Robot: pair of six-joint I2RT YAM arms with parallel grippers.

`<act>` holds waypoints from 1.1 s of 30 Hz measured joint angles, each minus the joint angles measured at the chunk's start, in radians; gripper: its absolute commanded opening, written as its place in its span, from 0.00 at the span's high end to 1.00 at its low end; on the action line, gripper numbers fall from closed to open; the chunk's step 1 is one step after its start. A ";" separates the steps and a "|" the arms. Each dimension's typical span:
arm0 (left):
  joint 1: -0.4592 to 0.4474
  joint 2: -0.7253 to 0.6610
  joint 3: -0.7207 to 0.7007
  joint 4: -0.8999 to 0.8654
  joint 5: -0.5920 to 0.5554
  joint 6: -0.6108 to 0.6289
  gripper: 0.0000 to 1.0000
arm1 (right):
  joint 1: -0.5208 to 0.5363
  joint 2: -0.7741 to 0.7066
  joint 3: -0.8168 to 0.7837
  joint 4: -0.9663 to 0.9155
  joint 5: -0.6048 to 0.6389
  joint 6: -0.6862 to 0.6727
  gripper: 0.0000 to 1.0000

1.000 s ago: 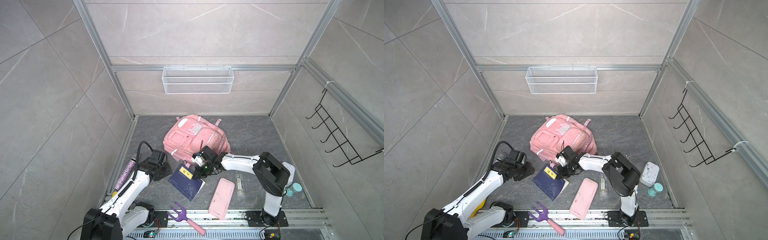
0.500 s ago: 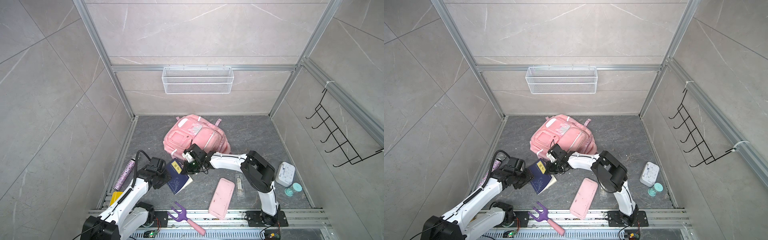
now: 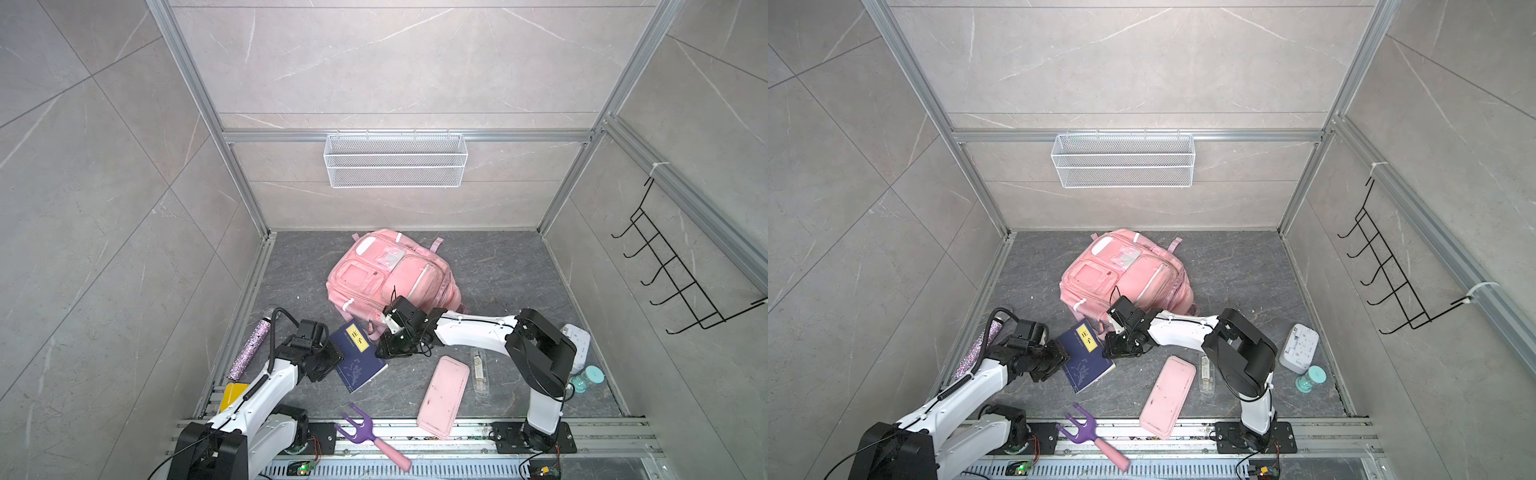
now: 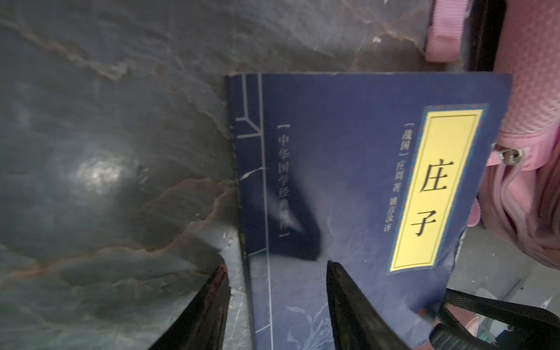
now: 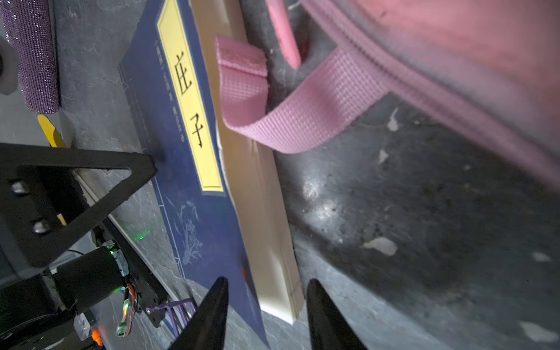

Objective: Pack books, pencil case, and school supplies into a backpack
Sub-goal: Pick up the book at the center of the table.

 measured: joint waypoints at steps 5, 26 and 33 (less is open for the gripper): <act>0.000 0.000 -0.006 0.034 0.017 0.003 0.45 | -0.016 0.004 0.016 -0.016 0.003 -0.025 0.54; 0.002 0.013 -0.029 0.109 0.033 0.014 0.44 | -0.053 0.193 0.194 -0.043 -0.050 -0.094 0.70; 0.012 0.004 -0.072 0.217 0.079 0.013 0.42 | -0.039 0.203 0.212 -0.055 -0.041 -0.111 0.72</act>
